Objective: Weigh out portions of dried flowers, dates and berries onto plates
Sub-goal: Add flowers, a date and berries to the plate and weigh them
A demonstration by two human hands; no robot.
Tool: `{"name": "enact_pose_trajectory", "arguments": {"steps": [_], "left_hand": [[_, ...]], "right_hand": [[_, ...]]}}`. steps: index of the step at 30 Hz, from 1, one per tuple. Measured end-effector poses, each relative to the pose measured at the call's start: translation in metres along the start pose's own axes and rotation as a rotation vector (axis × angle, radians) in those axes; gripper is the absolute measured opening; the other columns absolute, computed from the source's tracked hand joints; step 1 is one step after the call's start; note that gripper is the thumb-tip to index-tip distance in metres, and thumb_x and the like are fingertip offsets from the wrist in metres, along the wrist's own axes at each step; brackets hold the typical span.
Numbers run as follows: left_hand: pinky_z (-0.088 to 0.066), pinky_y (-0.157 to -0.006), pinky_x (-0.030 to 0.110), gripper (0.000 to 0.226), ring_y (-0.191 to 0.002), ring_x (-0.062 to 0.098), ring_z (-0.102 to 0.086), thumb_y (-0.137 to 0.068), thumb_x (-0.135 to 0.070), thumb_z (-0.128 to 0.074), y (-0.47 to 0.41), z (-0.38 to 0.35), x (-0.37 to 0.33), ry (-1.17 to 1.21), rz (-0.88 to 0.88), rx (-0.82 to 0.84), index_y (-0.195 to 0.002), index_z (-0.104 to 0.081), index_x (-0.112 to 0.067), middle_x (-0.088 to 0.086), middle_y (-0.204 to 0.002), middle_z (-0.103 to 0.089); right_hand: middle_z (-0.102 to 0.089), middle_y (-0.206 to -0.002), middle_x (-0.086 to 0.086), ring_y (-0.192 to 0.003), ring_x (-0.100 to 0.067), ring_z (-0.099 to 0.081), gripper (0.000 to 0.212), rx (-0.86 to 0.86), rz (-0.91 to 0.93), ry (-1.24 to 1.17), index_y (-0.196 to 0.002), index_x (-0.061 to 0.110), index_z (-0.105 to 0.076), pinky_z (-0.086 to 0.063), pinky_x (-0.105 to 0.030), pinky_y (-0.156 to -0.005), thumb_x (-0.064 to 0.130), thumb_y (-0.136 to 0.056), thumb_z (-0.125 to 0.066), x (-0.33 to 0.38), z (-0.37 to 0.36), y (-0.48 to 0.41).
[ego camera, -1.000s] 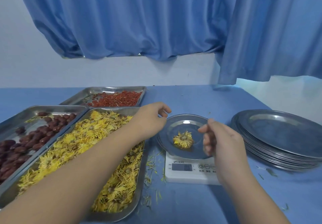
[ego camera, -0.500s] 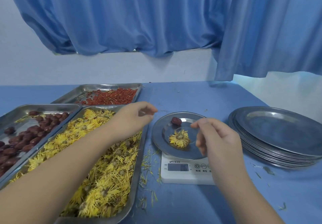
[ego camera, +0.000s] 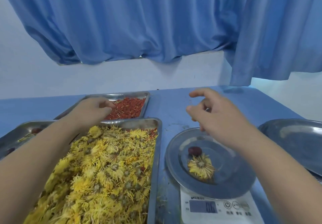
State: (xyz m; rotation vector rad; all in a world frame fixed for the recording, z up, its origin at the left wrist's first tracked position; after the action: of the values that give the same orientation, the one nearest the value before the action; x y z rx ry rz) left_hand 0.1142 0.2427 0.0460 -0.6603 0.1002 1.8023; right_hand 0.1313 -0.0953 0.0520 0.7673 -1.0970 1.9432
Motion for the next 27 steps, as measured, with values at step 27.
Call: {"name": "enact_pose_trajectory", "arguments": {"steps": [27], "left_hand": [[-0.047, -0.094, 0.031, 0.026, -0.107, 0.021, -0.06, -0.093, -0.012, -0.054, -0.116, -0.112, -0.003, -0.48, 0.084, 0.336, -0.109, -0.075, -0.014, 0.003, -0.118, -0.069]], "right_hand": [[-0.059, -0.063, 0.017, -0.057, -0.003, -0.05, 0.016, 0.082, 0.007, 0.303, -0.073, 0.032, -0.066, -0.041, -0.014, -0.058, 0.038, -0.084, -0.055, -0.053, 0.023, -0.018]]}}
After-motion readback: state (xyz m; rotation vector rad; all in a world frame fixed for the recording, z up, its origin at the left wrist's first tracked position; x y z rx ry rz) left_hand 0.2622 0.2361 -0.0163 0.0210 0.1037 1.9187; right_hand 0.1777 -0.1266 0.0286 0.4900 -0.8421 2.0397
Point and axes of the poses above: each hand's wrist, its own y-axis away from the middle knuckle, its own z-axis out of the back of the hand, x = y × z, the point moved 2 cm from there along -y, towards the middle knuckle
